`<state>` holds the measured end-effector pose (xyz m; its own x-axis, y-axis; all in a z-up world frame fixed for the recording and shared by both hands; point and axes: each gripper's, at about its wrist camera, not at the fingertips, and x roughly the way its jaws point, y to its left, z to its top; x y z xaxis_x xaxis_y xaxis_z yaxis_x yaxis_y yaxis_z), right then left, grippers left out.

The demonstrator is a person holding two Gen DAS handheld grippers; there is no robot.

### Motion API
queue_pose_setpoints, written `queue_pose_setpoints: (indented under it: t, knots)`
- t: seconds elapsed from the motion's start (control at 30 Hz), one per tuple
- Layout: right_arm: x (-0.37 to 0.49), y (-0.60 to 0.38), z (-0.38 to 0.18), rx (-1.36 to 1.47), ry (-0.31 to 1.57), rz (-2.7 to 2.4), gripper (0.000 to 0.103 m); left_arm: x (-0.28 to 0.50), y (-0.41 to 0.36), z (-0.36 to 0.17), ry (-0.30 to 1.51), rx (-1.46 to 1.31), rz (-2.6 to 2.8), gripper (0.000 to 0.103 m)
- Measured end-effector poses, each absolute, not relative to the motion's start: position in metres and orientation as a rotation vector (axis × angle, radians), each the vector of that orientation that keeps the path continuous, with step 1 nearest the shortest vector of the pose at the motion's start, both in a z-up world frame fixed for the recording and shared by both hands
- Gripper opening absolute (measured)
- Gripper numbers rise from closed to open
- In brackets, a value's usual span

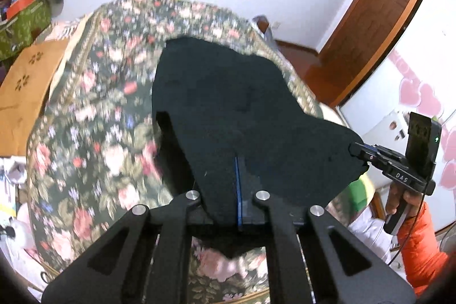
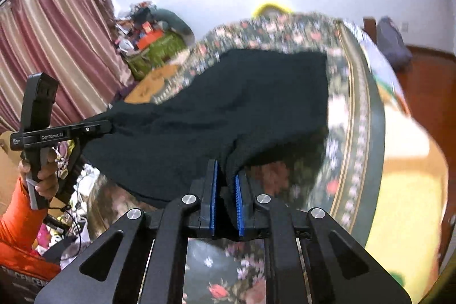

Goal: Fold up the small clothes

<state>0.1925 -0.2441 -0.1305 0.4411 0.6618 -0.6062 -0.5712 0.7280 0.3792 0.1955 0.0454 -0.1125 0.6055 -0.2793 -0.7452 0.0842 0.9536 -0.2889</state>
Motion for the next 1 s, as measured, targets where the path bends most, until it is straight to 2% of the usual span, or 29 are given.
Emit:
queue_pose_setpoints:
  t: [0.23, 0.53, 0.7, 1.0]
  knots:
    - [0.231, -0.229, -0.106, 0.105, 0.741, 0.751, 0.009, 0.248, 0.055, -0.081, 0.858, -0.237, -0.186, 0.007]
    - [0.297, -0.21, -0.093, 0.088, 0.722, 0.734, 0.009, 0.348, 0.072, -0.085, 0.879, -0.308, -0.166, 0.007]
    - [0.357, -0.197, -0.104, 0.088, 0.746, 0.694, 0.009, 0.42, 0.088, -0.11, 0.904, -0.322, -0.114, 0.007]
    - [0.45, -0.193, -0.177, 0.147, 0.894, 0.587, 0.009, 0.526, 0.116, -0.216, 1.061, -0.367, -0.027, 0.011]
